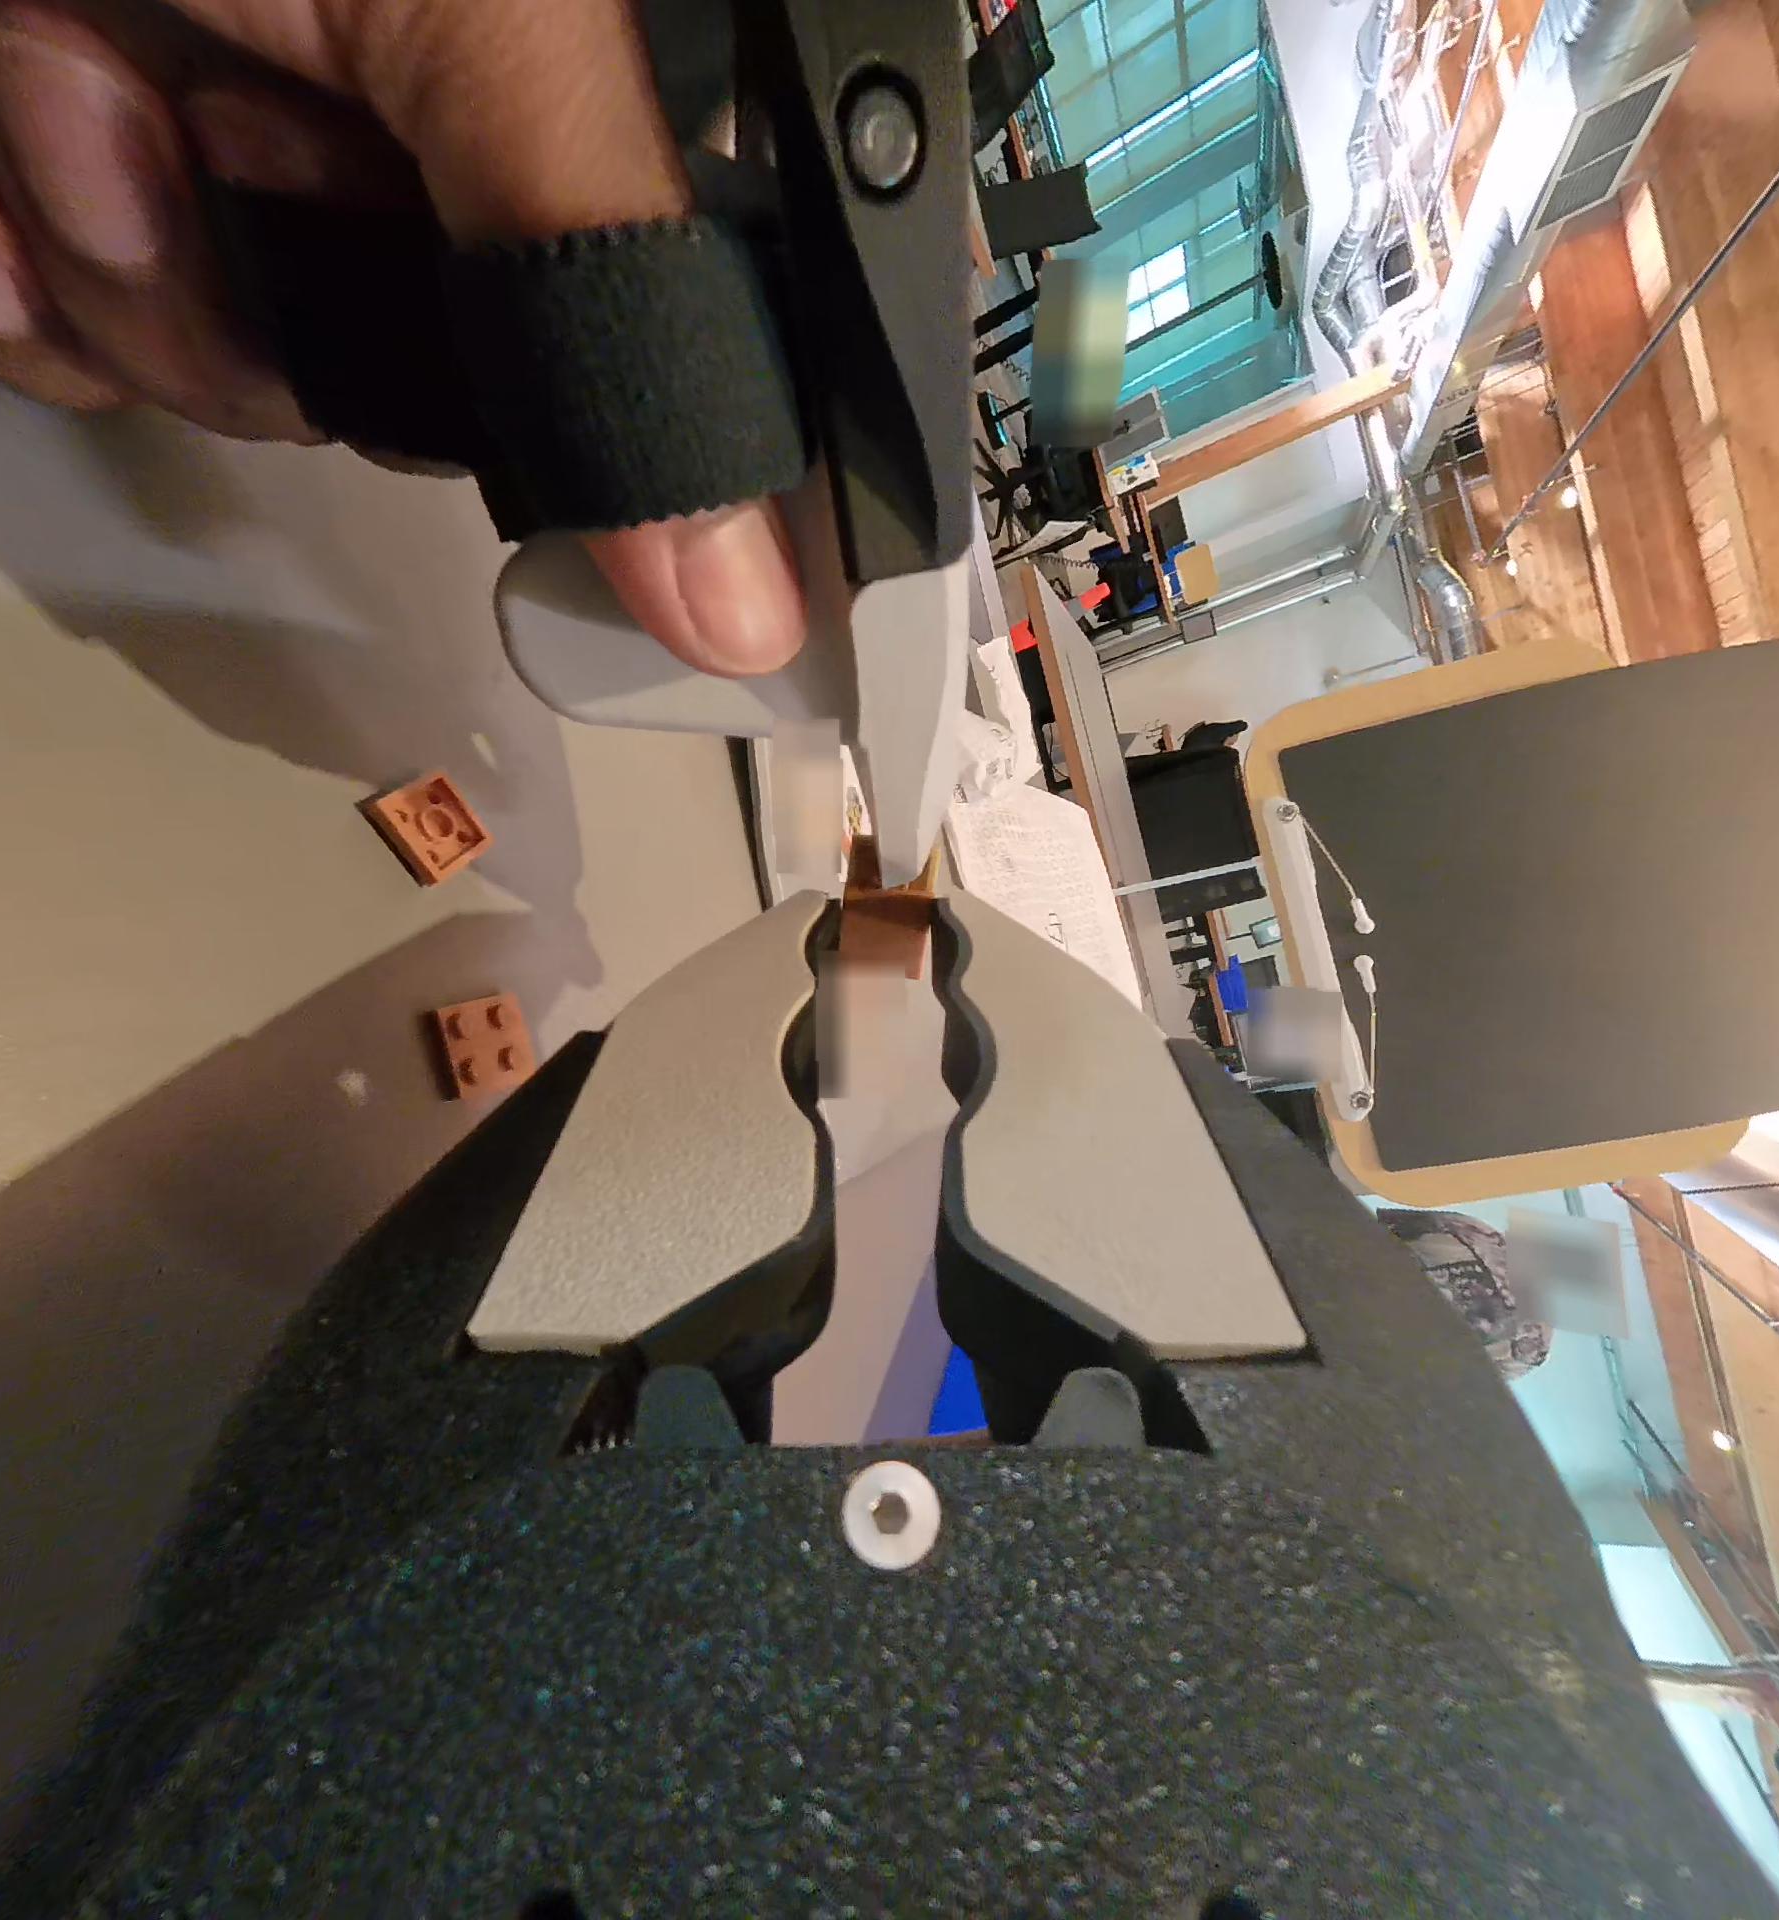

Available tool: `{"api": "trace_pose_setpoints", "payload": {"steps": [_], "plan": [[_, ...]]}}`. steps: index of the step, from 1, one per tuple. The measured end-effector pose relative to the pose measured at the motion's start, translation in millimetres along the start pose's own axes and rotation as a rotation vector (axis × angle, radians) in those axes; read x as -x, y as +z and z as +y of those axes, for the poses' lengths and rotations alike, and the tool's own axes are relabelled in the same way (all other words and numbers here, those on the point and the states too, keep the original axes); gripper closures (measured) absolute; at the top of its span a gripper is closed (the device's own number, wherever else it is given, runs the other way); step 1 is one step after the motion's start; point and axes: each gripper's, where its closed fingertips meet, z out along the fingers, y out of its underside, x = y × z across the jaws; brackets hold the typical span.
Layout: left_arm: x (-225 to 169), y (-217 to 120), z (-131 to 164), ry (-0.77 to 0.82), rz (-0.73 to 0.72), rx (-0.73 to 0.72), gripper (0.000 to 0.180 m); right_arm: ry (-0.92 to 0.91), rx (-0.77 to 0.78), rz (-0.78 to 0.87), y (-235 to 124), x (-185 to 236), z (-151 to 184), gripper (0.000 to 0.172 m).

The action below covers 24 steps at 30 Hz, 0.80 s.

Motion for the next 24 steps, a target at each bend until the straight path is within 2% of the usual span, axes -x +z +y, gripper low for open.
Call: {"api": "trace_pose_setpoints", "payload": {"steps": [6,10,16,21,24], "plan": [[-10.9,-5.4,-7.8,-0.017,0.135,-0.02,0.177,0.07,-0.122,-0.033,-9.1,-8.5,-8.9,0.156],[-17.4,-8.2,-8.8,-0.097,0.255,-0.016,0.177,0.129,-0.207,-0.078,-14.7,-9.9,-13.2,0.156],[-21.2,-10.1,-11.0,-0.226,0.349,-0.03,0.177,0.216,-0.261,-0.116,-17.4,-11.8,-15.7,0.156],[-10.0,-3.8,-3.8,-0.134,0.193,-0.007,0.177,0.058,-0.121,-0.047,-8.1,-3.9,-5.3,0.155],[-7.5,-1.4,-1.3,-0.074,0.123,-0.001,0.177,0.038,-0.09,-0.036,-5.9,-1.8,-3.2,0.155]]}}
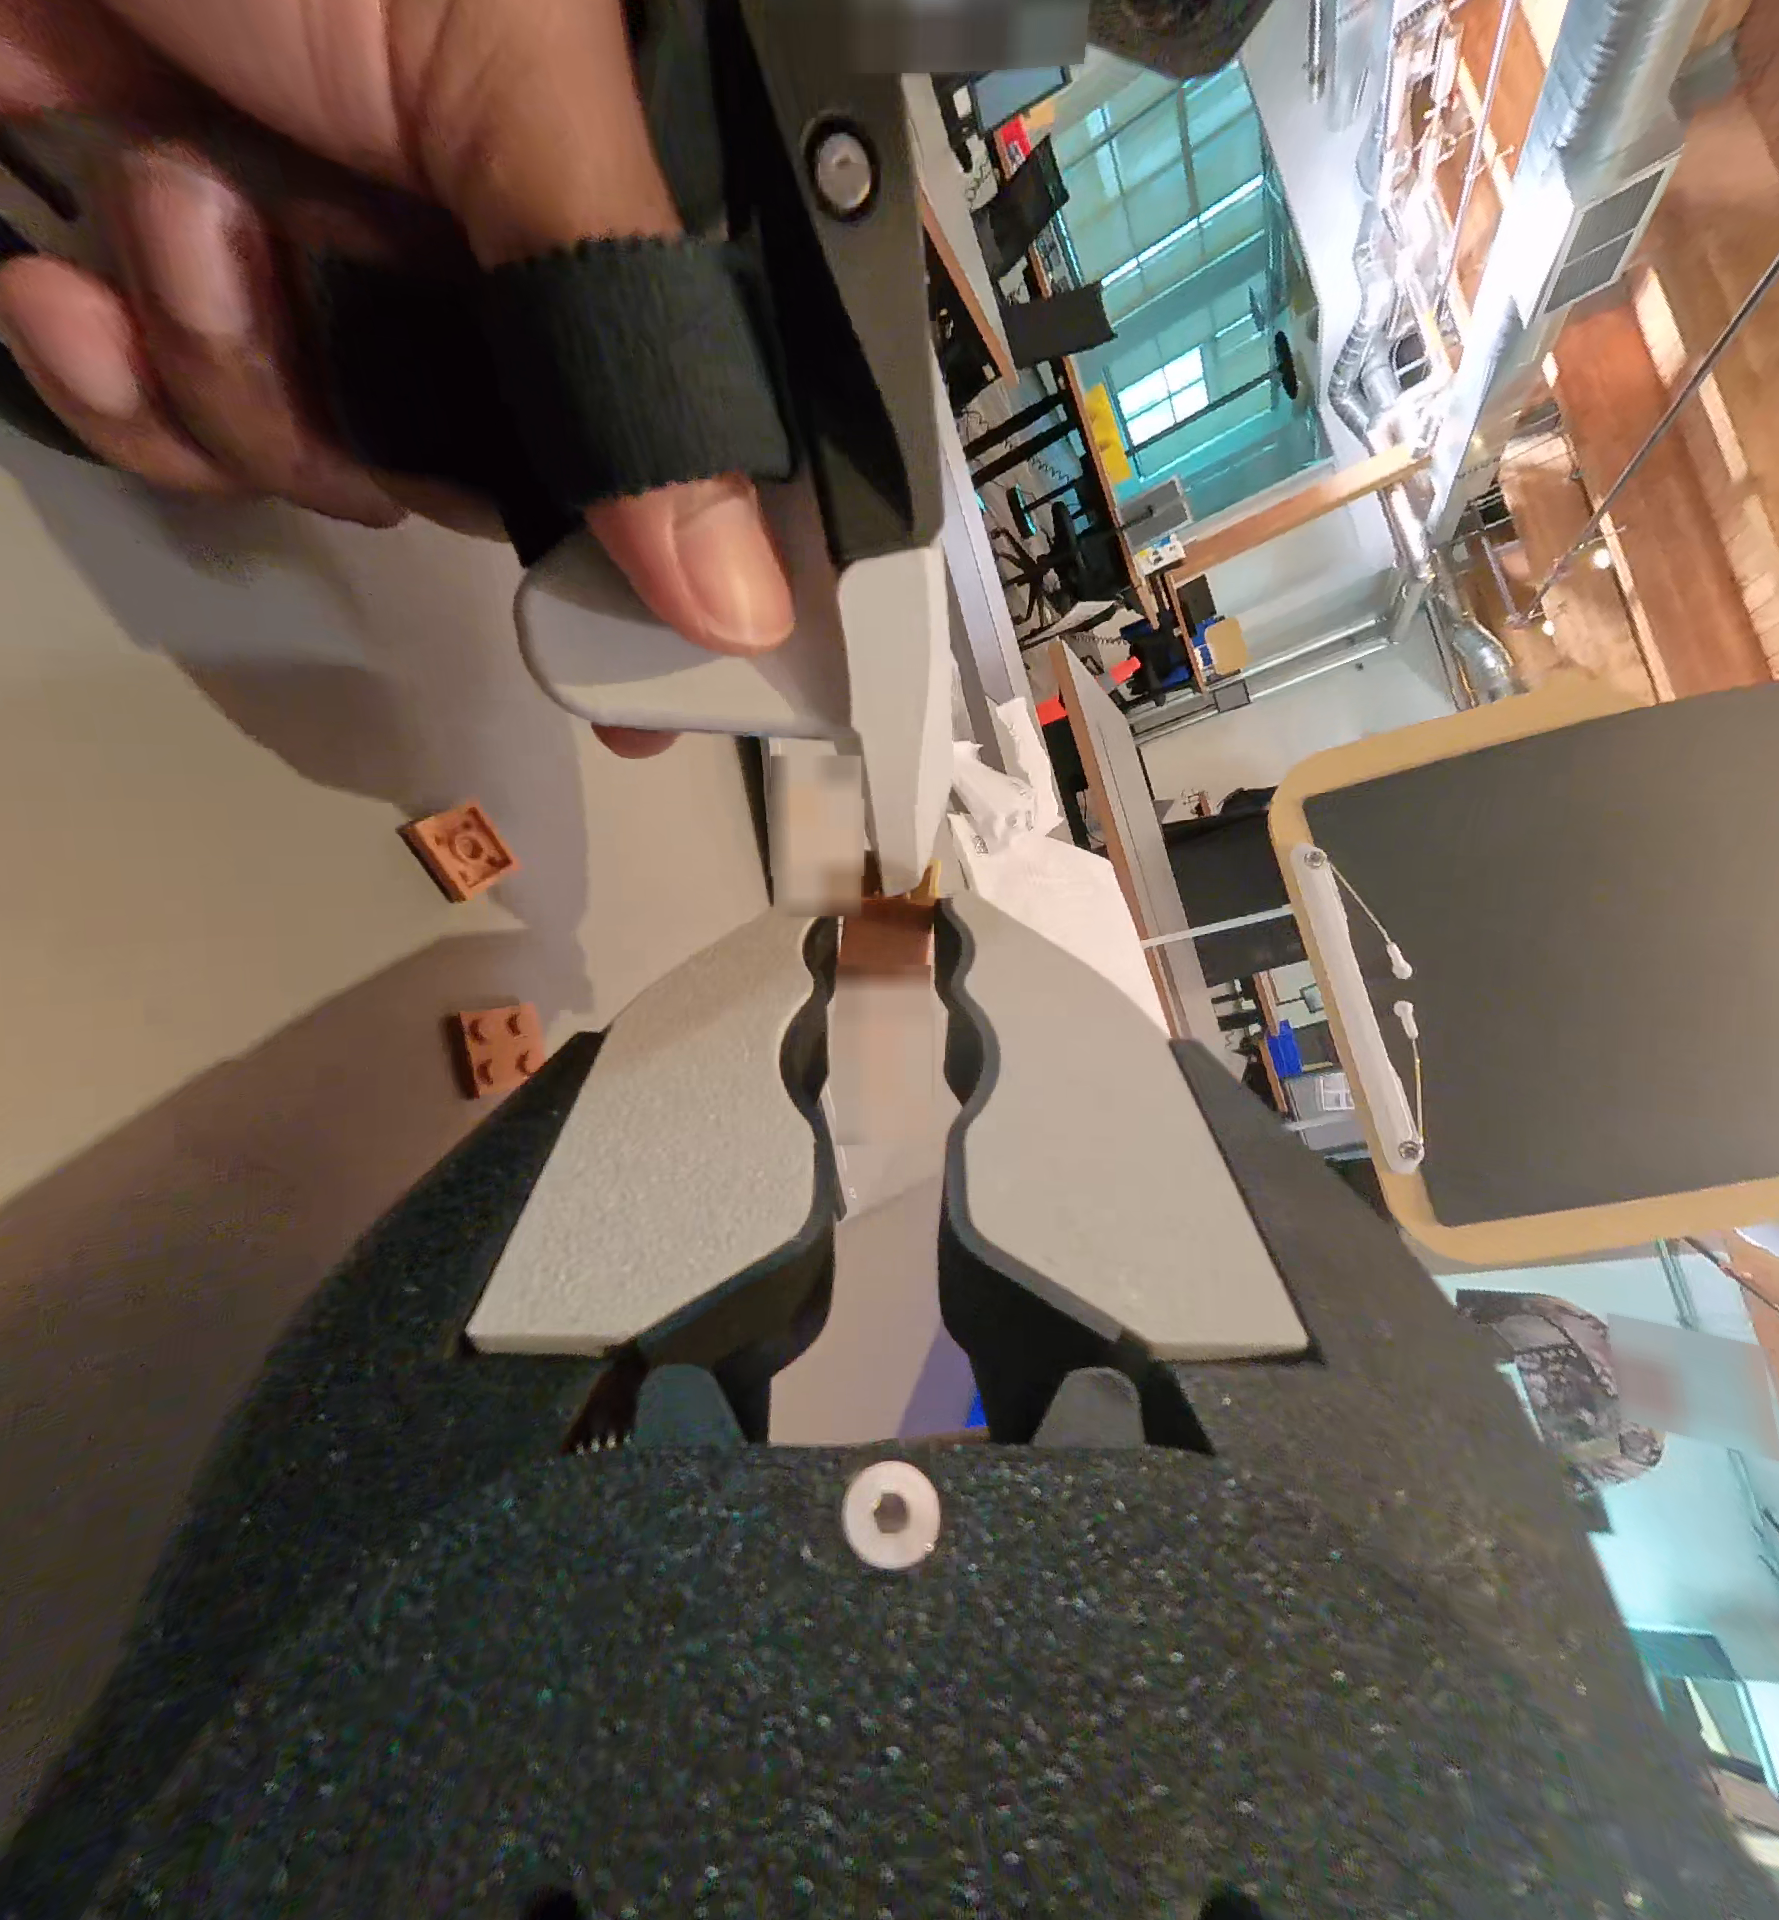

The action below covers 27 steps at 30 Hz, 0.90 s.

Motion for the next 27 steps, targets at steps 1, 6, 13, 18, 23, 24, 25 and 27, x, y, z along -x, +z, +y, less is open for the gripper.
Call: {"api": "trace_pose_setpoints", "payload": {"steps": [1,6,13,18,23,24,25,27], "plan": [[-0.4,0.6,-0.1,0.009,-0.009,-0.004,0.177,0.003,0.003,0.003,0.1,-0.4,-0.1,0.155],[-3.6,1.0,-0.9,0.033,-0.016,-0.013,0.177,-0.021,0.005,0.02,-2.9,-2.7,-1.2,0.156],[-12.9,-1.9,-4.3,0.057,0.039,-0.01,0.177,-0.024,-0.056,0.011,-10.4,-6.9,-7.5,0.156],[-13.3,-1.7,-3.3,0.041,0.048,-0.008,0.177,-0.029,-0.063,0.002,-11.4,-5.8,-7.5,0.156],[-12.7,-1.0,-1.7,0.041,0.041,-0.003,0.177,-0.031,-0.065,-0.004,-11.9,-4.0,-6.8,0.156],[-12.5,-0.7,-1.3,0.041,0.039,-0.001,0.177,-0.032,-0.064,-0.006,-12.0,-3.6,-6.6,0.156],[-12.4,-0.6,-0.9,0.039,0.042,-0.001,0.177,-0.033,-0.065,-0.007,-12.1,-3.2,-6.5,0.156],[-12.1,-0.3,-0.1,0.033,0.044,0.002,0.177,-0.032,-0.065,-0.011,-12.3,-2.2,-6.1,0.156]]}}
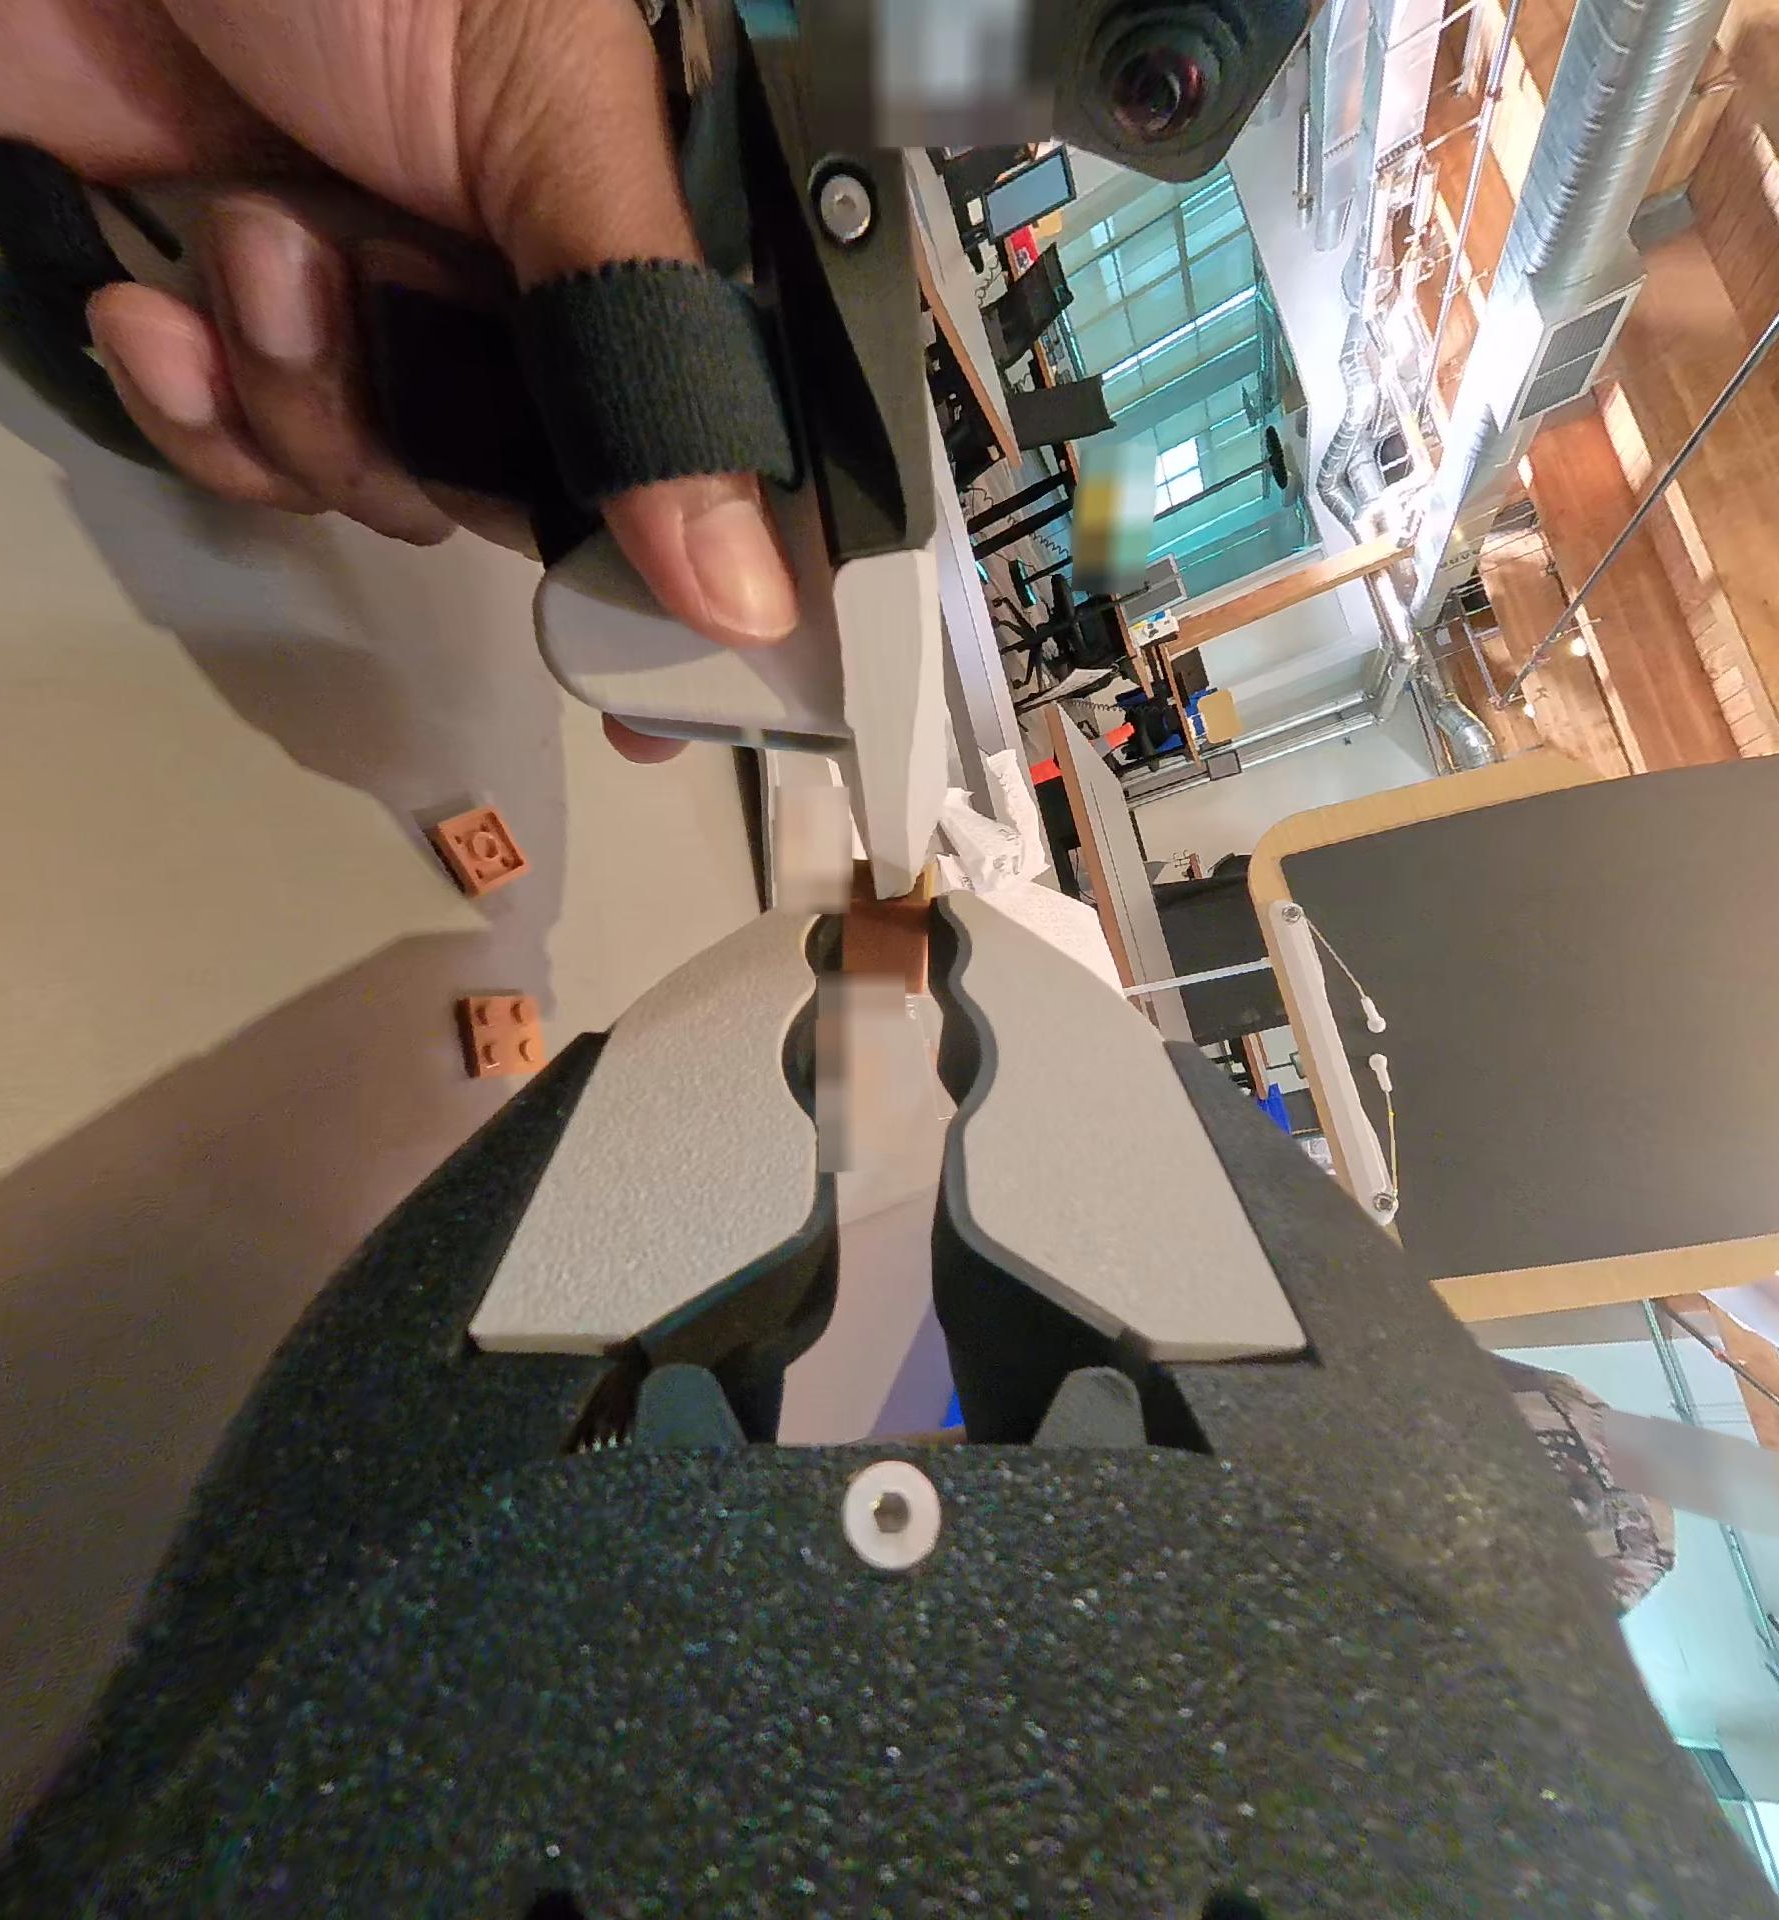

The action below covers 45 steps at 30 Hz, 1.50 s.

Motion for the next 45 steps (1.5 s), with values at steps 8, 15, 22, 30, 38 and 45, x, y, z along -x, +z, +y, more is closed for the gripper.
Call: {"api": "trace_pose_setpoints", "payload": {"steps": [8,15,22,30,38,45], "plan": [[0.9,1.5,3.8,-0.01,0.005,0.016,0.177,-0.004,-0.003,-0.007,-1.4,3.8,1.5,0.156],[1.3,2.6,7.4,0.006,0.008,0.038,0.177,-0.025,-0.007,-0.026,-3.7,7.4,2.3,0.157],[28.8,-14.7,-4.4,0.016,-0.105,-0.01,0.177,0.003,-0.074,-0.001,-14.0,5.6,-14.3,0.156],[20.4,-10.4,-5.1,-0.018,-0.009,-0.01,0.177,0.47,-0.282,-0.038,-22.9,-24.6,-11.5,0.156],[15.2,-10.4,-7.5,-0.01,0.036,-0.026,0.177,1.1,-0.87,-0.277,-69.6,-65.8,-39.6,0.156],[11.1,-10.7,-6.3,0.01,0.051,-0.02,0.177,1.425,-1.064,-0.407,-75.7,-82.1,-33.2,0.156]]}}
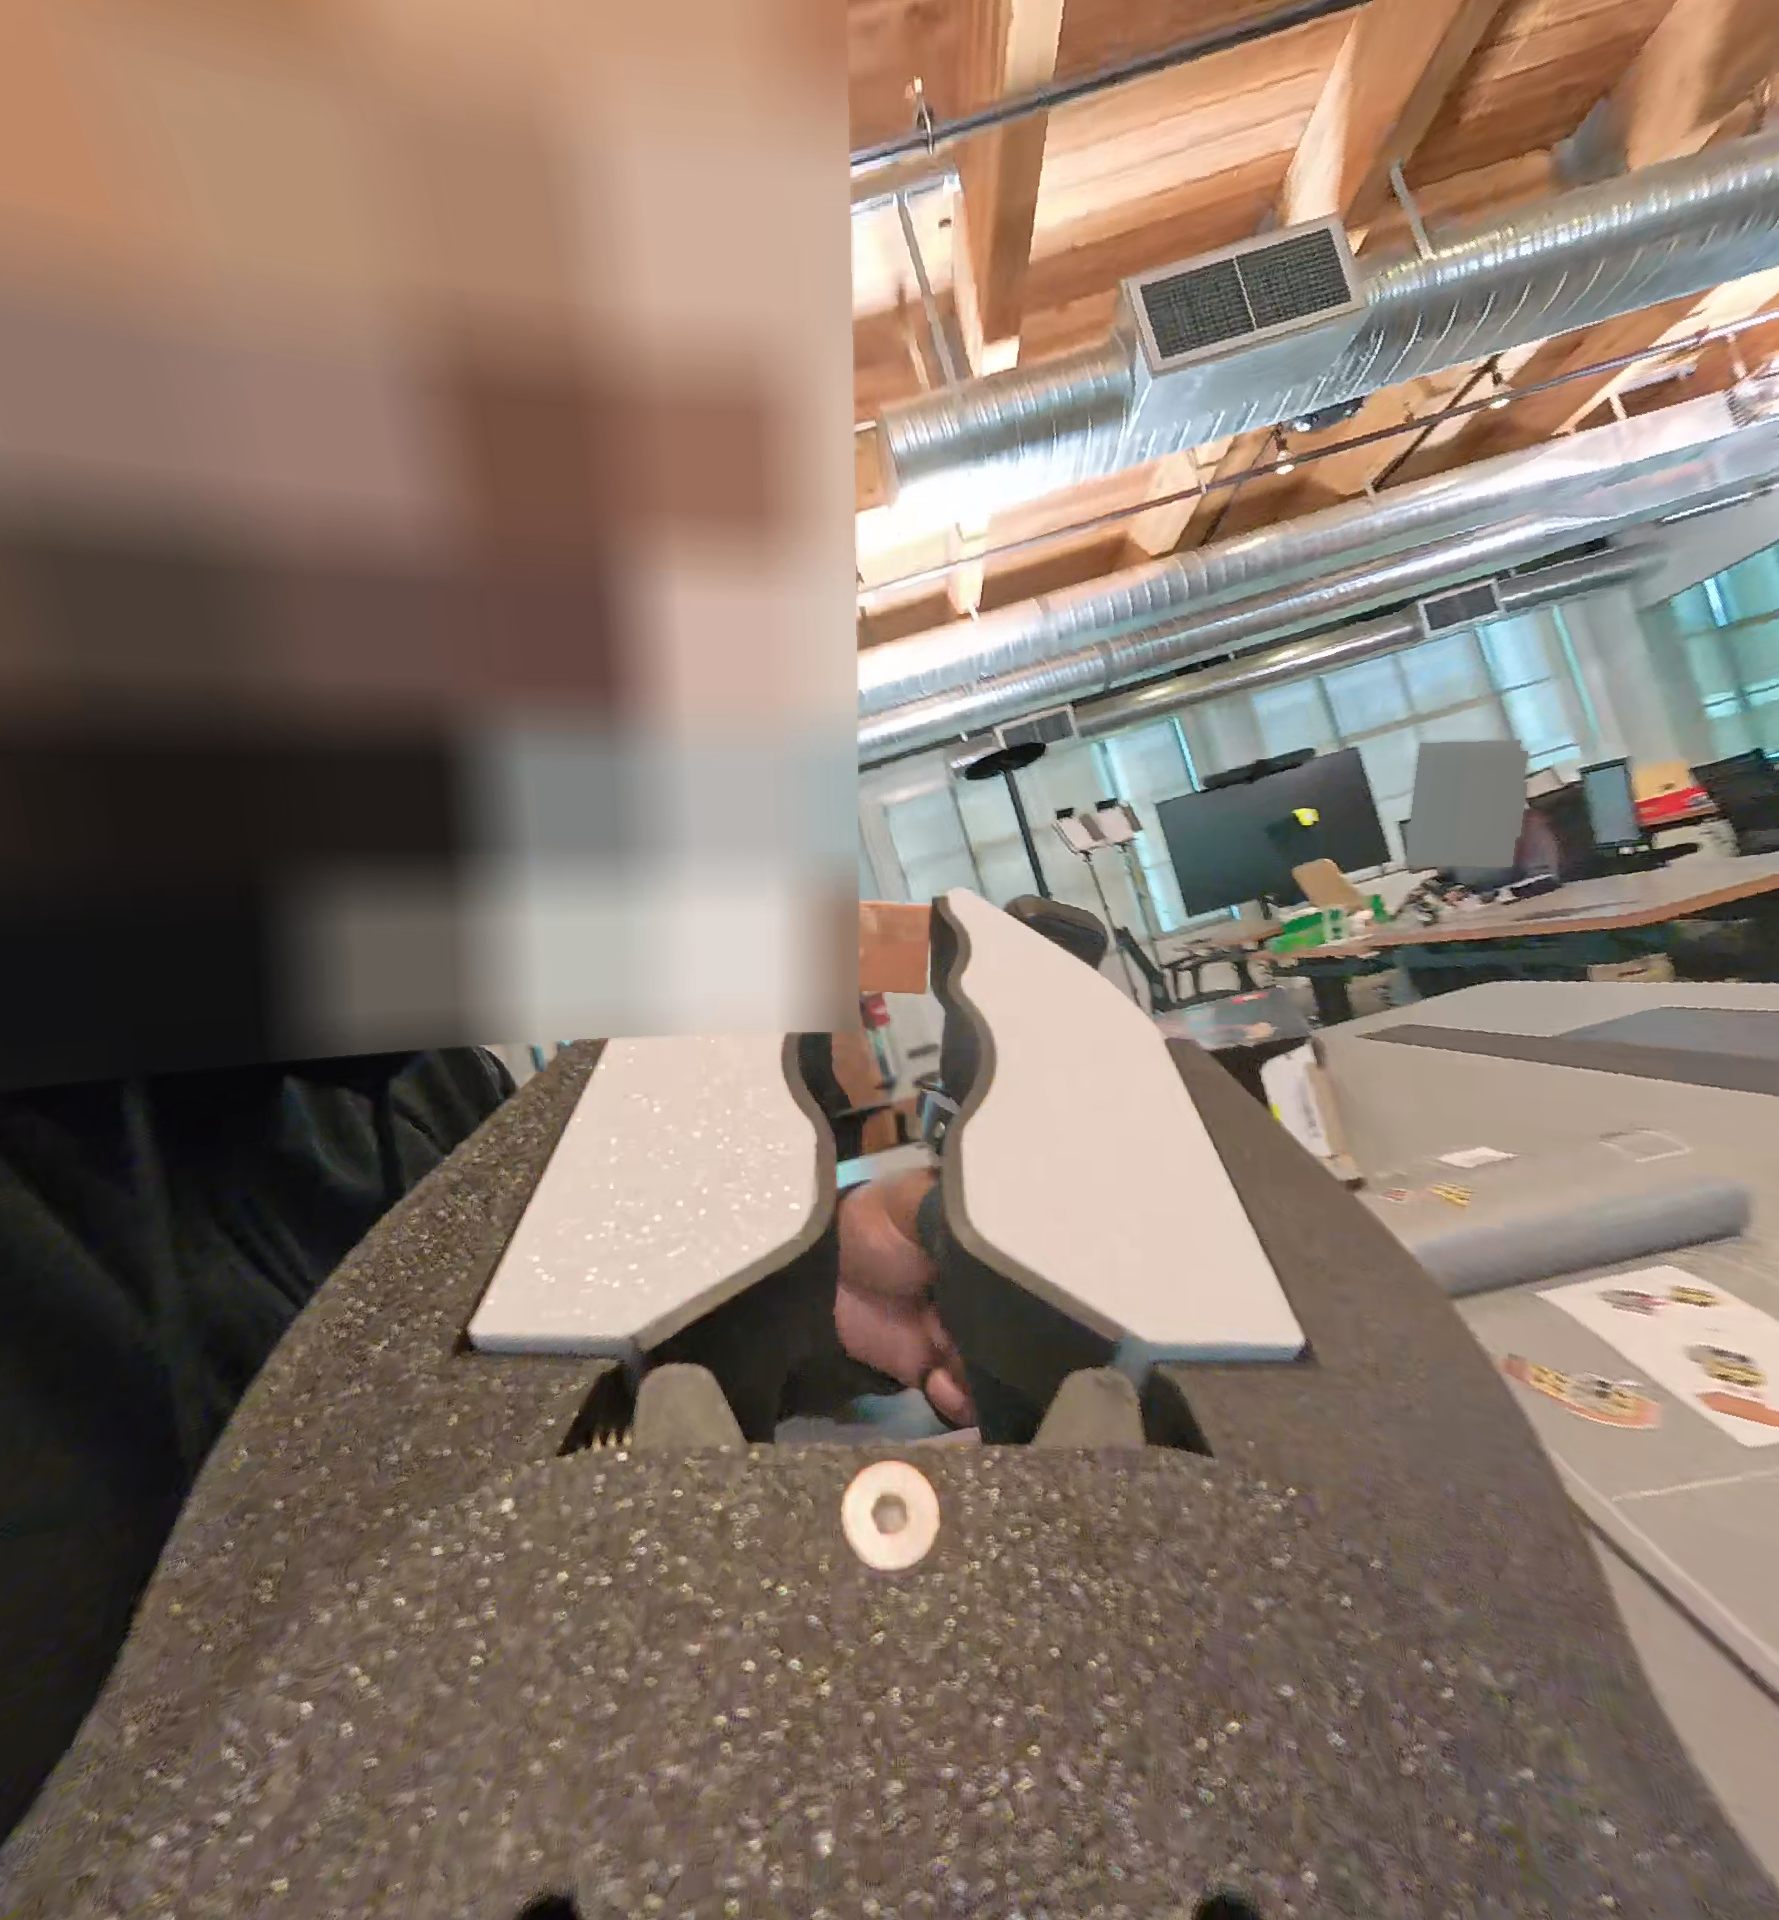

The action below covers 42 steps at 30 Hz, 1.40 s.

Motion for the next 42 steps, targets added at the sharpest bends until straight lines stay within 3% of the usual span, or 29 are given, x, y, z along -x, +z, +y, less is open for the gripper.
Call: {"api": "trace_pose_setpoints", "payload": {"steps": [9,24,27,32,36,42], "plan": [[0.1,-0.7,0.0,-0.009,0.003,0.0,0.177,0.163,-0.085,-0.036,-5.2,-8.5,-8.3,0.156],[0.5,-1.1,-0.3,-0.029,0.008,-0.005,0.177,0.137,-0.027,-0.016,-2.0,-11.9,-1.8,0.156],[-2.5,-1.7,-2.4,-0.088,0.044,-0.026,0.177,-0.009,0.129,0.076,3.2,-19.3,15.4,0.156],[-5.0,-3.2,-3.7,-0.271,0.113,-0.055,0.177,-0.437,0.516,0.287,7.1,-40.6,46.4,0.156],[-4.4,-1.1,1.0,-0.342,0.114,-0.04,0.177,-0.711,0.797,0.341,2.5,-50.8,74.9,0.156],[-2.6,1.0,6.7,-0.363,0.09,-0.014,0.177,-0.868,0.962,0.359,-6.7,-59.7,95.4,0.156]]}}
